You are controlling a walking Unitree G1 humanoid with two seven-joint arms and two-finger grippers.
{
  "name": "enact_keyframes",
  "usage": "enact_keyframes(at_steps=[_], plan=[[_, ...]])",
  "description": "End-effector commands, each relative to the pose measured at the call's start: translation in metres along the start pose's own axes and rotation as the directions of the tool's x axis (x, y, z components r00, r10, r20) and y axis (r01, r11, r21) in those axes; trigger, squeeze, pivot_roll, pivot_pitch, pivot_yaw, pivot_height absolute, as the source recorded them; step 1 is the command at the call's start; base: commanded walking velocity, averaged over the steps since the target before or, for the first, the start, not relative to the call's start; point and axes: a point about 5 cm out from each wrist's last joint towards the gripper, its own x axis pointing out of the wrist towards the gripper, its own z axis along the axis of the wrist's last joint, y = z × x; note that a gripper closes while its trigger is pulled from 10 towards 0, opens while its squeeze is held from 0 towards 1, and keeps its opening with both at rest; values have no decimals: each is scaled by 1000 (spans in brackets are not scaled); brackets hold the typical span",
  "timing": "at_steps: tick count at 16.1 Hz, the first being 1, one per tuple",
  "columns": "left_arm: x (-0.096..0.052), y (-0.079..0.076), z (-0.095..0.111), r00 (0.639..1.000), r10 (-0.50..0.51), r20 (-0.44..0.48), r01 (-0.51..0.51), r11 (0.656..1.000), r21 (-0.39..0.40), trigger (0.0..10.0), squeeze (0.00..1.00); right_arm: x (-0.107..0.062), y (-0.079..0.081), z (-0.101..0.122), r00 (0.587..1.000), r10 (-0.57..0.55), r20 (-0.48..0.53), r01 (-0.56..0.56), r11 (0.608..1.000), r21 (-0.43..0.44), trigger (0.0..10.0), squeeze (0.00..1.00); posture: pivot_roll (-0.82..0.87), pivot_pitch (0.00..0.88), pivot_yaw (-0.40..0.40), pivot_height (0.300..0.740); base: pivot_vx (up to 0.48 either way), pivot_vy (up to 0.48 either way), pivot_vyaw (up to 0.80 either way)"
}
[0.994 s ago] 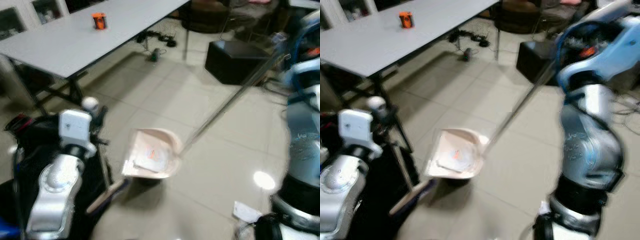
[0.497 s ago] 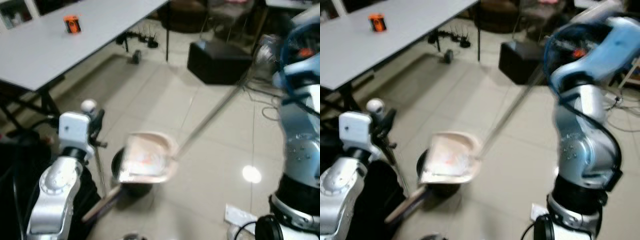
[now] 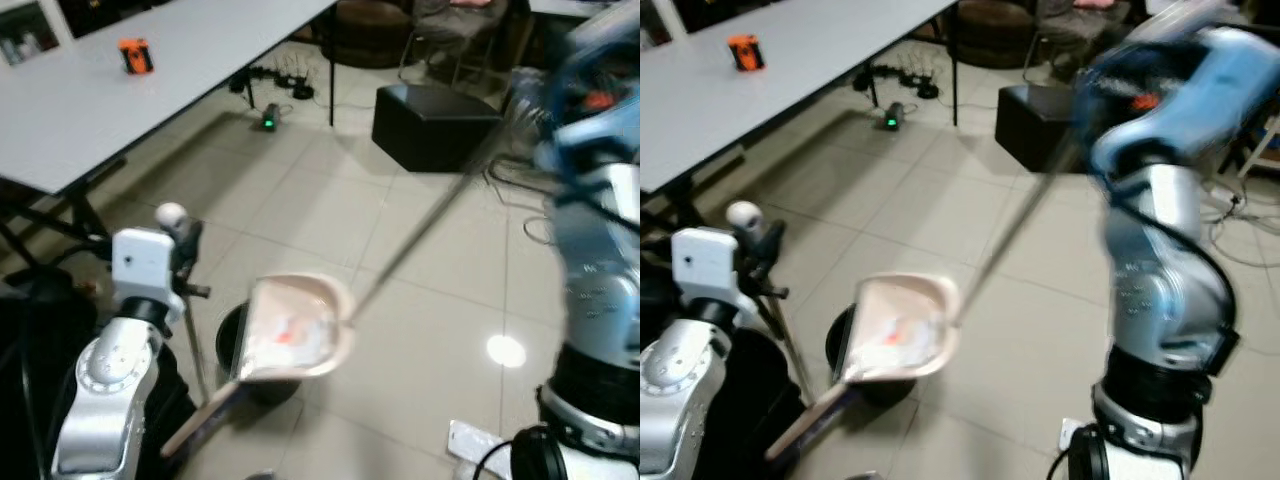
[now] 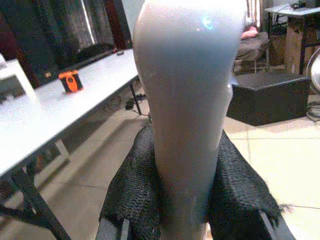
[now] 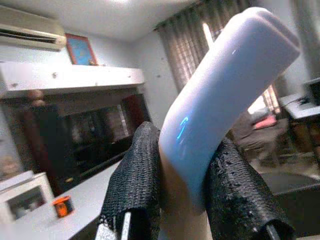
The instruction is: Sweep floor
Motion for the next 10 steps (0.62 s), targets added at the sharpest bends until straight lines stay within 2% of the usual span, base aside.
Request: enact_keyframes(at_steps=[1,4,10], plan=[[2,-1,10,999,3,42,-4,1000,16,10000,0,1,-5,10,999,-18,37,19,1000,-22,10000,0,-4,37,39,740,341,0,475],[2,-2,10,999,-3,43,2,1000,15,10000,0,1,-5,8,999,-22,32,23,999,-25,10000,0,-4,39,42,740,340,0,800],[1,-1,11,999,-9,38,8,1000,13,10000,0,-2,-7,4,998,-38,41,38,999,-10,10000,0,8,43,46,740,339,0,0]])
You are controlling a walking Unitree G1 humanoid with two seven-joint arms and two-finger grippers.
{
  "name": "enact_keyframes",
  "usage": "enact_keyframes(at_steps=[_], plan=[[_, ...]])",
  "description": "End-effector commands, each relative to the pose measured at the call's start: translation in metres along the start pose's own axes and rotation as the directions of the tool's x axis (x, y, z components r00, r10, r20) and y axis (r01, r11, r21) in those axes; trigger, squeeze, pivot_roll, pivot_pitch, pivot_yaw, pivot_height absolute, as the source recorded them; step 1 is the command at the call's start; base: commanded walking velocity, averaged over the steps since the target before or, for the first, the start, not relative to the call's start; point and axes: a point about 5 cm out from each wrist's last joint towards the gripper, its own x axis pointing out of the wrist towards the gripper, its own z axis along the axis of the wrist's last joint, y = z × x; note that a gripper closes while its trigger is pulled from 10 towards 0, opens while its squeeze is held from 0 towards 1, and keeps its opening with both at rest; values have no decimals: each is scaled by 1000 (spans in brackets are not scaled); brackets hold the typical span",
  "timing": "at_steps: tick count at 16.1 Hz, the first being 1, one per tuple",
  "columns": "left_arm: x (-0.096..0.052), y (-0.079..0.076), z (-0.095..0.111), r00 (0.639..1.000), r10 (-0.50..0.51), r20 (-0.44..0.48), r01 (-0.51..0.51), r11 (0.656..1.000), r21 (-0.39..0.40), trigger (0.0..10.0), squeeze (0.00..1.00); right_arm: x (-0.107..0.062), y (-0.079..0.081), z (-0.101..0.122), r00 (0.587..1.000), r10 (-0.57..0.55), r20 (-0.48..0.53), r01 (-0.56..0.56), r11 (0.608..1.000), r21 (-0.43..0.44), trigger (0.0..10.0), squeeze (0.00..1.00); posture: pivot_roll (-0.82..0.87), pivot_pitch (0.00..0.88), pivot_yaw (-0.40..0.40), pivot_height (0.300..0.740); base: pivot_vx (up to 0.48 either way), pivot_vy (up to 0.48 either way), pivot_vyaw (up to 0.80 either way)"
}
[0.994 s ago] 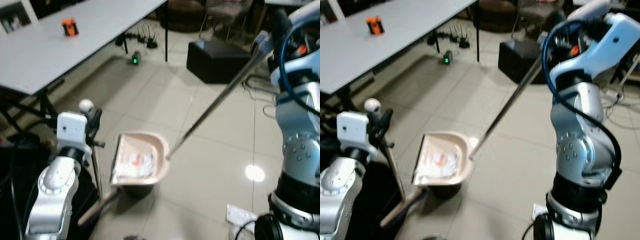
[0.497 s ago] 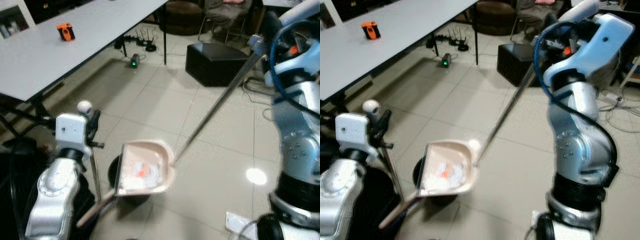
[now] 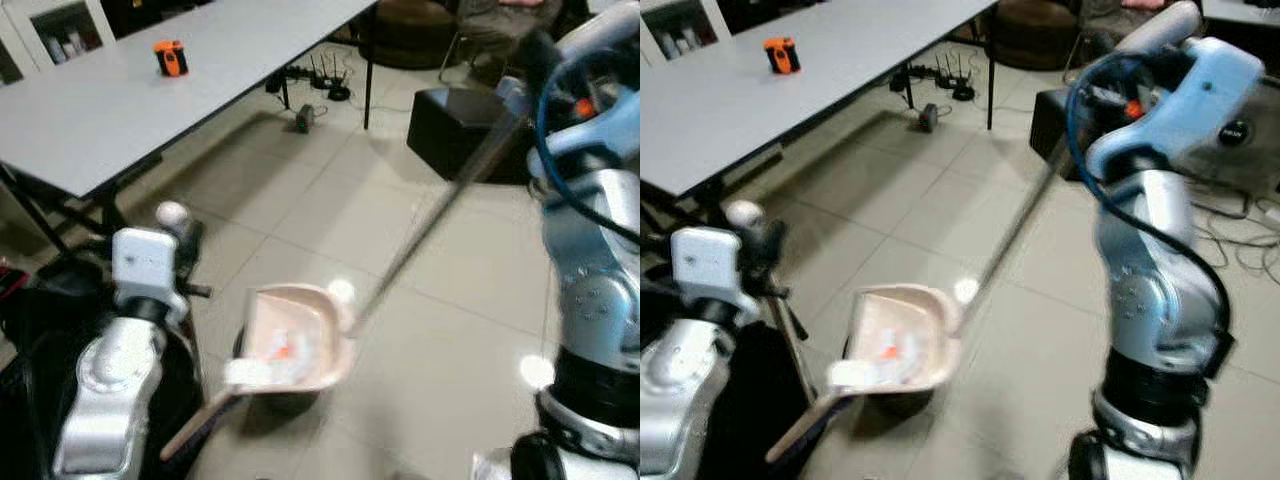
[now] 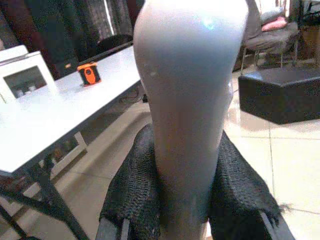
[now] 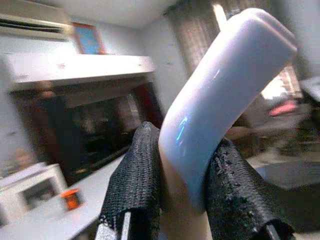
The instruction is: Sweep floor
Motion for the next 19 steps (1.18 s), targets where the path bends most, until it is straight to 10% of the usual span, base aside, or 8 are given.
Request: enact_keyframes(at_steps=[1,11,19], plan=[[0,6,10,999,17,36,-18,1000,26,10000,0,2,9,8,998,33,53,-34,999,18,10000,0,8,43,46,740,341,0,0],[-24,1,-41,979,46,-201,-33,997,68,10000,0,6,37,-18,978,163,132,-156,986,-67,10000,0,31,55,48,740,0,0,0],[-27,1,-43,975,68,-213,-52,995,81,10000,0,2,100,-55,850,501,163,-444,848,-290,10000,0,52,52,34,740,0,0,0]])
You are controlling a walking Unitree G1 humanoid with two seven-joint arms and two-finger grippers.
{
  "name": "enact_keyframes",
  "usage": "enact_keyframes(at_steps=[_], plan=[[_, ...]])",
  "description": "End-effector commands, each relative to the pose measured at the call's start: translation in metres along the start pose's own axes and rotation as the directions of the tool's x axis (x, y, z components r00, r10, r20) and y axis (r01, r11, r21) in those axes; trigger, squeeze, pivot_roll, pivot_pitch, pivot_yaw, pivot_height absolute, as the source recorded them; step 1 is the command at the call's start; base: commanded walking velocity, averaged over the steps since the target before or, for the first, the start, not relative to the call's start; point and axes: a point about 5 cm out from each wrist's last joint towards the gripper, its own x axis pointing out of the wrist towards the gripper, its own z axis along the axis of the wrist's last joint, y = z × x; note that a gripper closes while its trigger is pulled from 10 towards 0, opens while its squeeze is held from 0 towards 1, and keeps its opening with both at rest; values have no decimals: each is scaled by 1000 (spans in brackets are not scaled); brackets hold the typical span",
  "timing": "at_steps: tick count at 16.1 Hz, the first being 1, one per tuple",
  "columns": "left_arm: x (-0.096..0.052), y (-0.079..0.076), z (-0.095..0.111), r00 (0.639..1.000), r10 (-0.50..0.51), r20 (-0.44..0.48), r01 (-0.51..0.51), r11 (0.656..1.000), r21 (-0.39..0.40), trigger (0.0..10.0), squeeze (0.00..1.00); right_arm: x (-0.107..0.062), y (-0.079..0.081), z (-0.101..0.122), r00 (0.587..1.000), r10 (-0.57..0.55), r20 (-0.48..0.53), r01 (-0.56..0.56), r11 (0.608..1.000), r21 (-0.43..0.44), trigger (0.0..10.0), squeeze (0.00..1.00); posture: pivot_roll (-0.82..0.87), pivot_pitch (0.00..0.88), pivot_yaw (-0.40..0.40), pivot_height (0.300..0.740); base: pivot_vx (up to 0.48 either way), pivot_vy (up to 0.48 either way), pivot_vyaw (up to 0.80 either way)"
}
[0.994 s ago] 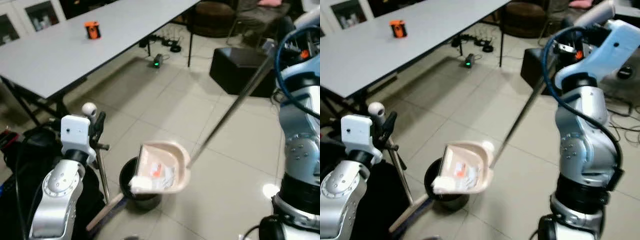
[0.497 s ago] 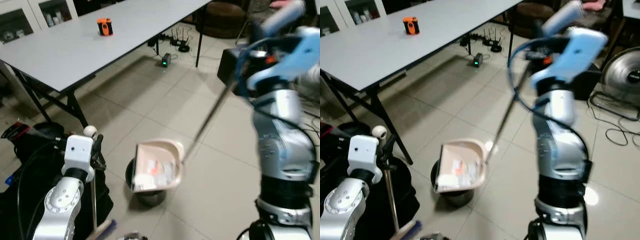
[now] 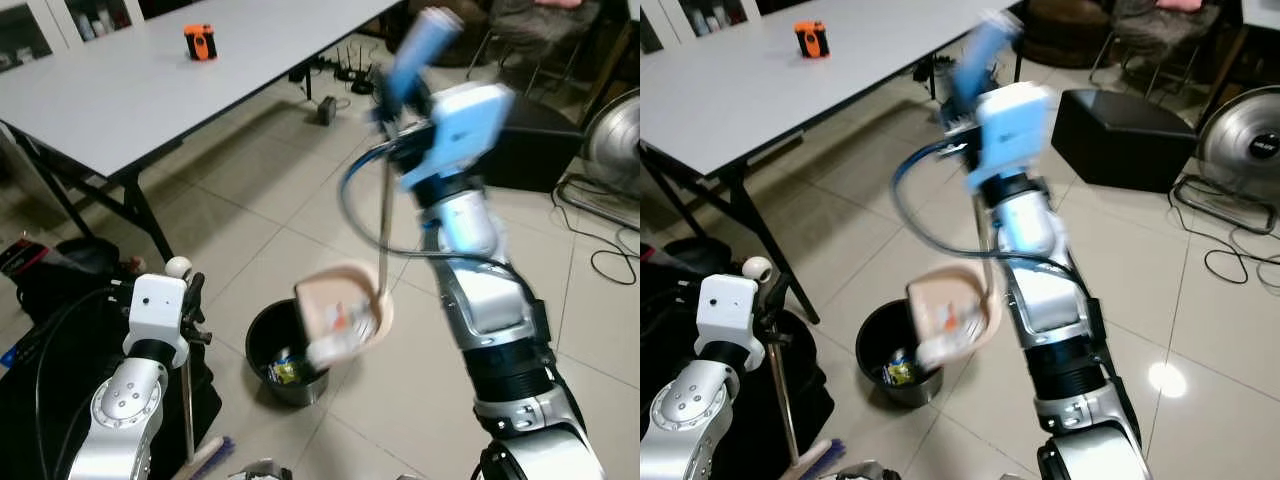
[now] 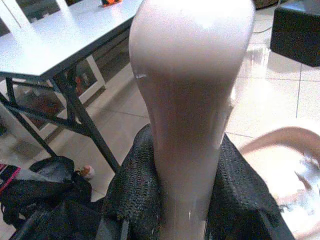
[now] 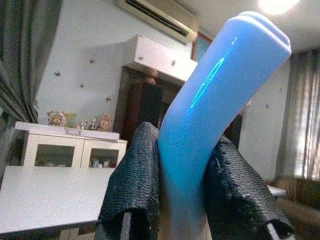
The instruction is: Sweep floor
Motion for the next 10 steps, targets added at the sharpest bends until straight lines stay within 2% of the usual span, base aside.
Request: enact_keyframes(at_steps=[1,6,7,8,10], plan=[[-1,3,4,1000,23,11,-23,999,32,10000,0,5,12,14,993,49,108,-48,999,-9,10000,0,56,49,33,740,0,0,0],[-2,2,3,1000,23,9,-24,999,33,10000,0,-6,54,5,966,167,198,-174,985,19,10000,0,60,48,36,740,0,0,0],[-1,1,4,1000,22,9,-22,999,34,10000,0,-11,71,5,946,231,226,-243,970,26,10000,0,61,48,36,740,0,0,0],[-1,1,4,1000,22,9,-22,999,33,10000,0,-13,77,5,936,260,237,-273,962,22,10000,0,61,48,36,740,0,0,0],[0,0,4,1000,20,8,-21,999,32,10000,0,-22,97,5,888,370,273,-380,925,-16,10000,0,58,52,35,740,0,0,0]])
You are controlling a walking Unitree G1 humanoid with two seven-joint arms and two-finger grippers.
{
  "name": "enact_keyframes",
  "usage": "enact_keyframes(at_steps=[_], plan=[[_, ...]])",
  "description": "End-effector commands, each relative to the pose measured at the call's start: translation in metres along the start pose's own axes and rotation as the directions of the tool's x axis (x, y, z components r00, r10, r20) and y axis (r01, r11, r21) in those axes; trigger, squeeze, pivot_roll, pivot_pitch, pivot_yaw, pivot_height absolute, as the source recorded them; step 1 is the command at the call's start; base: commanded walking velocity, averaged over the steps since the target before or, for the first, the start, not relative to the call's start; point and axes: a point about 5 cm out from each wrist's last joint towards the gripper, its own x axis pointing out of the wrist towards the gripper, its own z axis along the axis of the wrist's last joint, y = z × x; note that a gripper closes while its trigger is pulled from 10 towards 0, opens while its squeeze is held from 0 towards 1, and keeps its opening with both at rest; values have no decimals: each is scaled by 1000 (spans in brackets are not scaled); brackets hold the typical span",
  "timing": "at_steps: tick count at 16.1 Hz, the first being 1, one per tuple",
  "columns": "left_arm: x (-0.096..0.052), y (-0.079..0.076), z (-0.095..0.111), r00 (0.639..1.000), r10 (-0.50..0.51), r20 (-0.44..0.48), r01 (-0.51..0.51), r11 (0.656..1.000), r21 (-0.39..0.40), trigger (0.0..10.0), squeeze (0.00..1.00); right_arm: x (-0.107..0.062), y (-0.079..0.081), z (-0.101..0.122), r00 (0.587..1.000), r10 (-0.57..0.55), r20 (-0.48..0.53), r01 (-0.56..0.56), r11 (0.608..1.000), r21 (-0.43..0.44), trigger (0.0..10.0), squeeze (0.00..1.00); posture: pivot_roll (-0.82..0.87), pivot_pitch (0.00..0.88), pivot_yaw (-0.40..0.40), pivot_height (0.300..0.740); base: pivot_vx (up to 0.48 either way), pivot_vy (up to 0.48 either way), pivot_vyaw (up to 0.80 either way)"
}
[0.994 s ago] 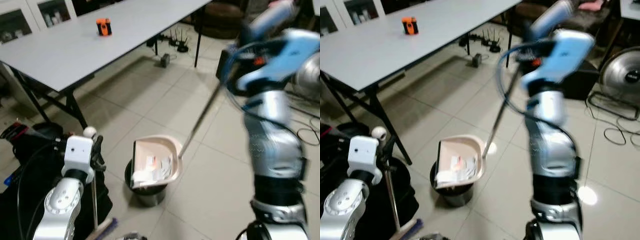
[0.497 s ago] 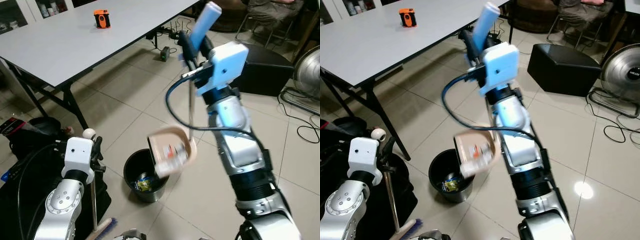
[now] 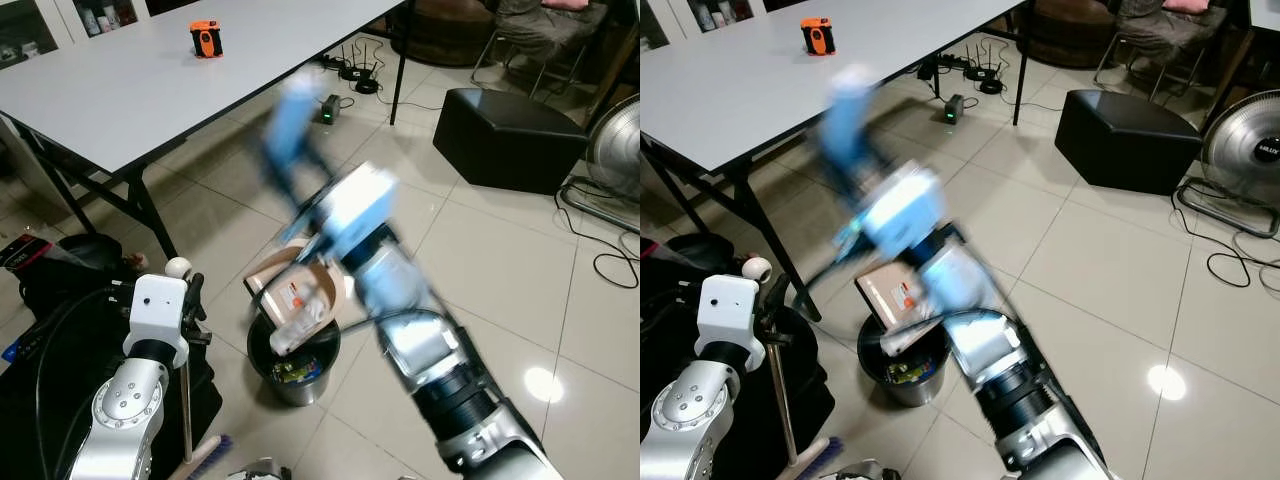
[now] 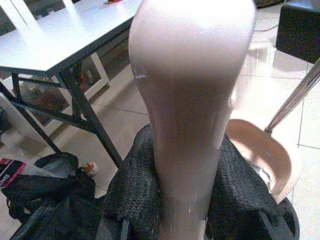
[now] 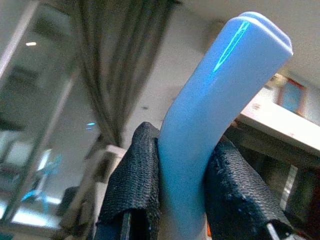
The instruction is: Sweep floor
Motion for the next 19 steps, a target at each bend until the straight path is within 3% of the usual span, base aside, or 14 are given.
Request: enact_keyframes(at_steps=[1,5,10,12,13,14,15,16,17,19], plan=[[0,1,4,1000,11,11,-11,1000,24,10000,0,4,6,11,994,69,84,-65,996,-56,10000,0,58,53,35,740,0,0,0],[1,0,5,1000,7,9,-8,1000,23,10000,0,0,26,9,969,227,96,-211,966,-152,10000,0,57,54,34,740,0,0,0],[3,-1,7,1000,-9,17,8,1000,13,10000,0,-1,19,1,975,216,50,-197,948,-249,10000,0,55,53,35,740,0,0,0],[8,-2,11,999,-28,37,27,999,29,10000,0,0,-15,-2,1000,24,-6,-25,955,-297,10000,0,52,52,29,740,0,0,0],[13,-3,15,998,-41,50,40,999,15,10000,0,-5,-47,-1,987,-154,-51,130,938,-323,10000,0,41,51,25,740,0,0,0],[14,-3,16,998,-46,53,45,999,10,10000,0,-8,-57,0,976,-208,-63,176,927,-332,10000,0,41,51,25,740,0,0,0],[17,-5,22,992,-100,71,98,995,32,10000,0,-22,-86,2,931,-347,-112,290,890,-351,10000,0,29,53,31,740,0,0,0],[19,-7,26,987,-140,82,137,990,43,10000,0,-35,-104,6,891,-433,-137,354,851,-388,10000,0,21,53,35,740,0,0,0],[23,-9,30,982,-169,90,166,985,35,10000,0,-48,-118,11,852,-501,-152,393,804,-447,10000,0,11,53,39,740,0,0,0],[27,-14,33,972,-215,96,214,977,23,10000,0,-68,-134,14,776,-603,-186,474,751,-460,10000,0,-5,55,45,740,0,0,0]])
